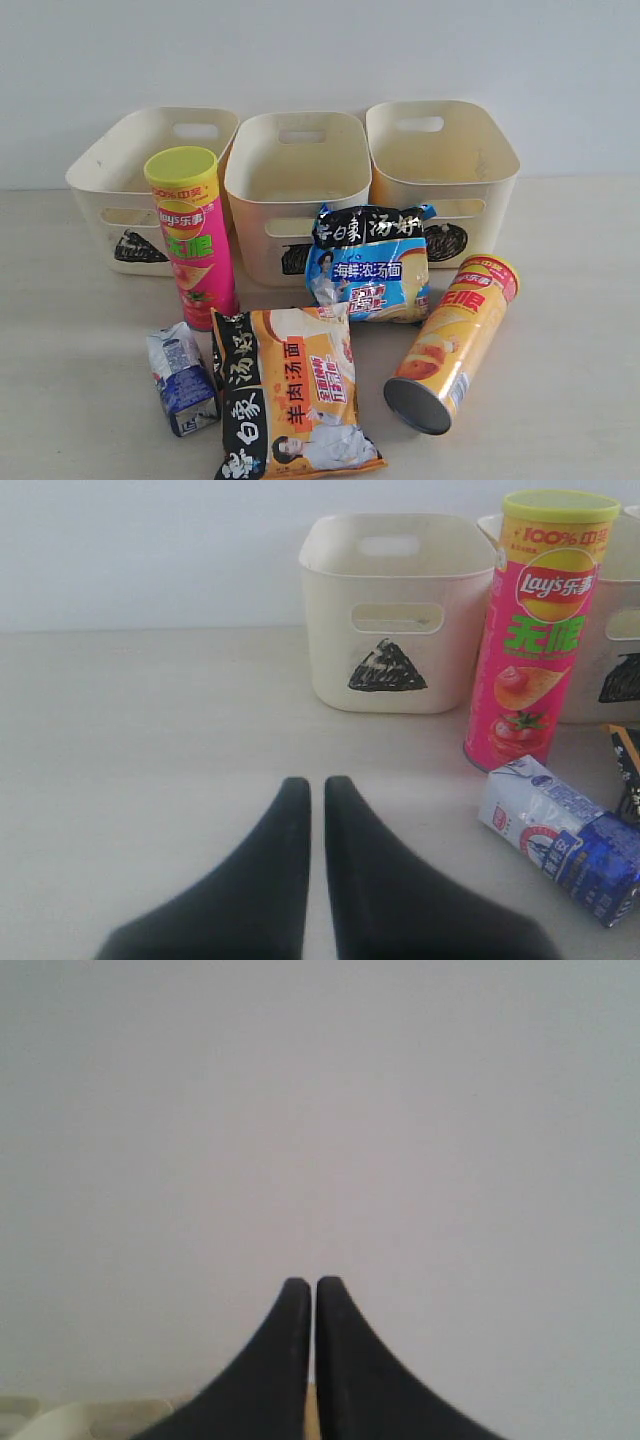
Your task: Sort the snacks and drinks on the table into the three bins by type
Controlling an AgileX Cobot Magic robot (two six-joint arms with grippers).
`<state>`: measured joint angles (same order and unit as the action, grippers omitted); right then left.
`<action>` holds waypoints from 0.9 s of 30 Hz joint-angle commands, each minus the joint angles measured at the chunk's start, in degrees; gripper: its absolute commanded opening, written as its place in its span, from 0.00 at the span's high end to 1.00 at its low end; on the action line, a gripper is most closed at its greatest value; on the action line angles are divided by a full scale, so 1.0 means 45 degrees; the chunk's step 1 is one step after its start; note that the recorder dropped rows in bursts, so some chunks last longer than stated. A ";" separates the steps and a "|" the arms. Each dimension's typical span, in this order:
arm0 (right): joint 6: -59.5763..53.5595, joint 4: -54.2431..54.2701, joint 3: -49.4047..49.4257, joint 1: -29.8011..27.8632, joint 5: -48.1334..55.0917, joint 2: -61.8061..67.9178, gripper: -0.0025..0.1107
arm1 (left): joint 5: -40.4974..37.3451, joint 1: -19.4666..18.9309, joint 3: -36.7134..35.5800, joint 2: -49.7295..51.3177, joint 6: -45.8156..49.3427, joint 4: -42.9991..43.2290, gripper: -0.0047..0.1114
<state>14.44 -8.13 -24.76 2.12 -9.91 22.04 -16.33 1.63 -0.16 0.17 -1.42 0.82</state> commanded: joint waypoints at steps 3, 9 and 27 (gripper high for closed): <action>0.0012 -0.0852 -0.1600 -0.0060 0.1546 0.2760 0.98 | 0.0100 -0.0012 0.0035 -0.0037 -0.0157 -0.0080 0.92; 0.0012 -0.1064 -0.2095 -0.0060 0.1597 0.5347 0.98 | 0.0100 -0.0012 0.0035 -0.0037 -0.0157 -0.0080 0.92; 0.0388 -0.2524 -0.2195 -0.0060 -0.4002 1.1815 0.98 | 0.0100 -0.0012 0.0035 -0.0037 -0.0157 -0.0080 0.92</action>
<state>13.18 -15.59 -34.39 2.12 -25.32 71.96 -16.33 1.63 -0.16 0.17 -1.42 0.82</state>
